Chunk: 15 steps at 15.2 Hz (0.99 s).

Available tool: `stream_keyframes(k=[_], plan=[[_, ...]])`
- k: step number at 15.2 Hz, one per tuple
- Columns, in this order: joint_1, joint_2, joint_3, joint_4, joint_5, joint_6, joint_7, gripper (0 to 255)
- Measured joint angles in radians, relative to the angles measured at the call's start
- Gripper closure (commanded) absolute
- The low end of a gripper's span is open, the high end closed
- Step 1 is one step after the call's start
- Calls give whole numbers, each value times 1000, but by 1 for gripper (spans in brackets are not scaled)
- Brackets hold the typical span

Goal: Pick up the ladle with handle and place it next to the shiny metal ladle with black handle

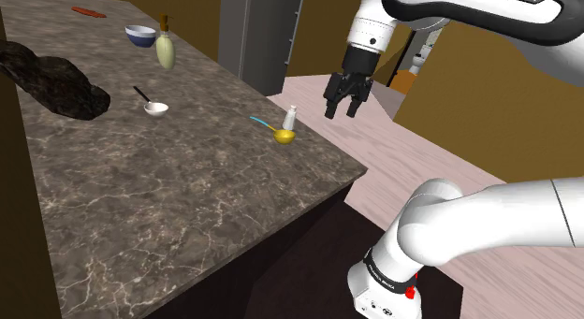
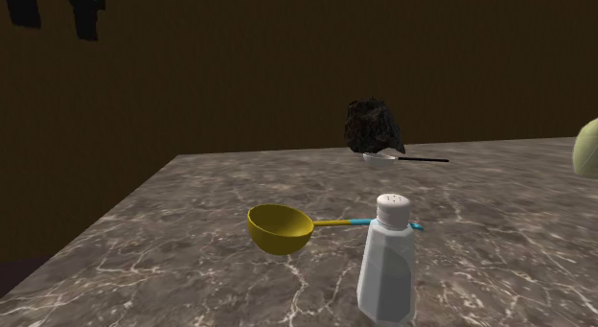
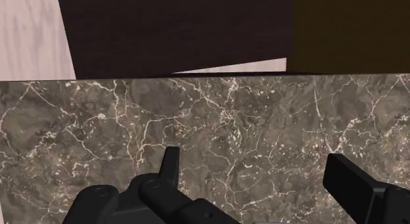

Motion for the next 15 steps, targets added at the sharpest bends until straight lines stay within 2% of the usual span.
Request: stream_keyframes(k=[2, 6, 15], plan=[[-1, 14, -5, -1, -2, 14, -7, 0], [-3, 111, -41, 3, -14, 105, -53, 0], [-1, 417, -125, 88, 0, 318, -177, 0]])
